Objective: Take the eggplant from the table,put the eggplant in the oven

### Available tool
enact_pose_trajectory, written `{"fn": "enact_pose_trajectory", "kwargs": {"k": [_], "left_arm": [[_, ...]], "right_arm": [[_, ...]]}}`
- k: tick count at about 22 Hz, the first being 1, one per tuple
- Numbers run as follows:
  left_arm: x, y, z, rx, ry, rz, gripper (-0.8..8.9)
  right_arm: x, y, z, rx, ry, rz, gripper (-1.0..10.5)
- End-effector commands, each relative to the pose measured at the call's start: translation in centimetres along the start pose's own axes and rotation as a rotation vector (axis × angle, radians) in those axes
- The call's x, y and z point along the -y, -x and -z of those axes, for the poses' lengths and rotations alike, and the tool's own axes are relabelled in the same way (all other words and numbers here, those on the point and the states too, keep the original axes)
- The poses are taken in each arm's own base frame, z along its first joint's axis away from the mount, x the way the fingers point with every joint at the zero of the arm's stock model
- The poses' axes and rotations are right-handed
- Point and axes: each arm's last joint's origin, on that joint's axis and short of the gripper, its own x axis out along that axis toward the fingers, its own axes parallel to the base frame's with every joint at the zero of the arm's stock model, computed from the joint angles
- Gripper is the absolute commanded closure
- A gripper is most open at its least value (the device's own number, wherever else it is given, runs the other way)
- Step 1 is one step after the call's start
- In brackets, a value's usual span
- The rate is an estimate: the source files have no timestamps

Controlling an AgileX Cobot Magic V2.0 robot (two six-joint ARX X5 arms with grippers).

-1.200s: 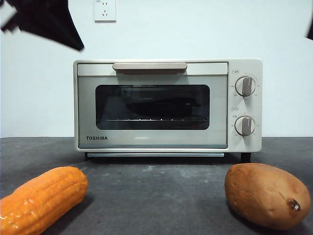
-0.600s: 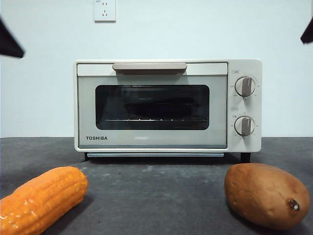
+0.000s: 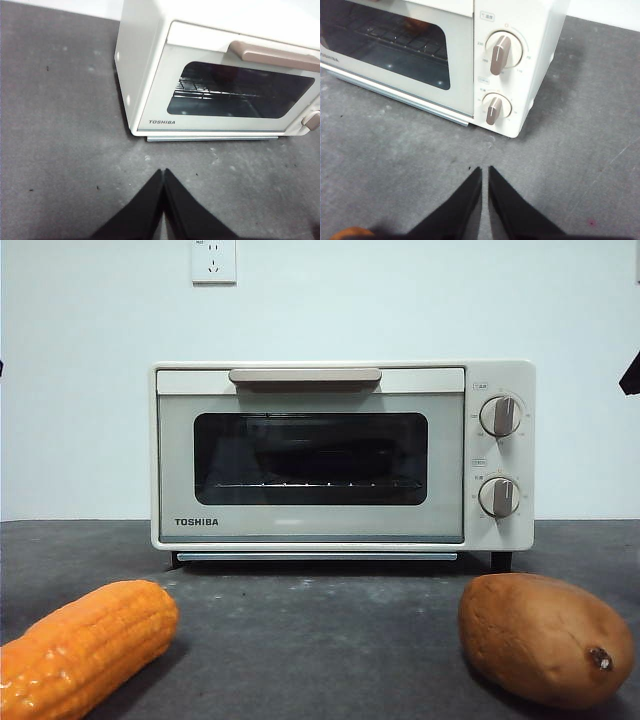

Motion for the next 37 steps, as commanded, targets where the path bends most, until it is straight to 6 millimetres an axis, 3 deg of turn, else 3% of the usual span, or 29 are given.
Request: {"fn": "enact_pose_trajectory", "kwargs": {"k": [1, 8, 10, 14, 19, 24, 37], "left_arm": [[0.1, 0.0, -0.1, 0.008, 0.007, 0.004, 8.09], [0.1, 0.2, -0.1, 0.005, 0.000, 0.003, 8.09], [-0.4, 1.4, -0.4, 0.086, -0.142, -0.060, 8.09], [-2.4, 2.8, 1.0, 0.239, -0.192, -0.201, 8.09], [-5.0, 2.0, 4.9, 0.241, -0.147, -0.356, 8.09], [-5.9, 1.0, 7.4, 0.179, -0.080, -0.374, 8.09], [-6.1, 0.8, 7.7, 0.172, -0.080, -0.372, 8.09]], "right_arm": [[0.0, 0.1, -0.4, 0.015, -0.011, -0.003, 9.4], [0.0, 0.1, -0.4, 0.016, -0.011, -0.003, 9.4], [0.0, 0.1, -0.4, 0.018, -0.011, -0.004, 9.4], [0.0, 0.1, -0.4, 0.018, -0.011, -0.003, 9.4], [0.0, 0.1, -0.4, 0.018, -0.011, -0.003, 9.4], [0.0, 0.1, -0.4, 0.019, -0.011, -0.003, 9.4], [0.0, 0.1, -0.4, 0.024, -0.011, -0.003, 9.4]]}}
